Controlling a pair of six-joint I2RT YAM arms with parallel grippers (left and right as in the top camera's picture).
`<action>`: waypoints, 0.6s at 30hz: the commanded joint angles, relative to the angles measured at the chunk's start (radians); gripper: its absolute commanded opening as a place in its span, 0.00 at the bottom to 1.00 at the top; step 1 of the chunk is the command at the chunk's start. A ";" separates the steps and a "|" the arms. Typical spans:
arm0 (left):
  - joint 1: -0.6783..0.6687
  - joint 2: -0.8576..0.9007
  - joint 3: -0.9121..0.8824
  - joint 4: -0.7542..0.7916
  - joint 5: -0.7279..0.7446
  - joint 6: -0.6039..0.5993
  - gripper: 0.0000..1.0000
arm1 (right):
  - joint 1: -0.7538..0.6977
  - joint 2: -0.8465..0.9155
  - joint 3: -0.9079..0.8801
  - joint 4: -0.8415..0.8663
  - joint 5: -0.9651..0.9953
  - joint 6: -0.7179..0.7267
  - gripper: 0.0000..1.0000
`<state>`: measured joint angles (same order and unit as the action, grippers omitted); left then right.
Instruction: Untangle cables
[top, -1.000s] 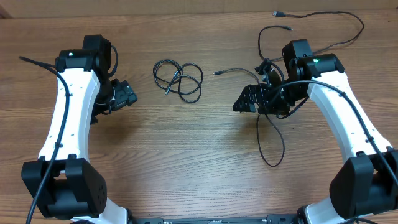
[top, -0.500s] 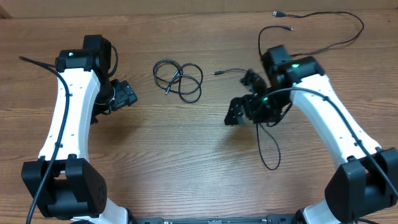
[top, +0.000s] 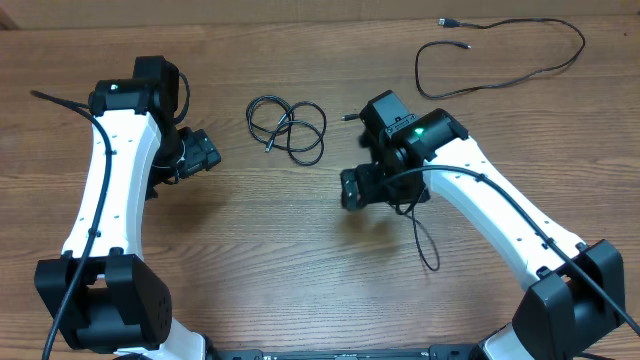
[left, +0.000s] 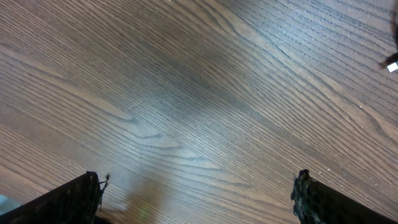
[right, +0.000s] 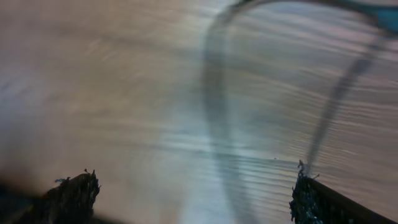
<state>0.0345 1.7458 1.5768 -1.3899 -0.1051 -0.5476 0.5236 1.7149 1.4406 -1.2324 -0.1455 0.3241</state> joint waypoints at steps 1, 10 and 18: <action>-0.003 0.001 -0.005 0.003 0.002 0.010 1.00 | -0.009 -0.003 -0.004 0.011 0.185 0.193 1.00; -0.003 0.001 -0.005 0.003 0.002 0.010 1.00 | -0.007 -0.003 -0.016 0.063 0.204 0.230 1.00; -0.003 0.001 -0.005 0.003 0.002 0.010 1.00 | -0.005 -0.003 -0.017 0.050 0.108 0.229 0.84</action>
<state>0.0345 1.7458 1.5768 -1.3895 -0.1055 -0.5476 0.5182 1.7149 1.4330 -1.1759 0.0063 0.5407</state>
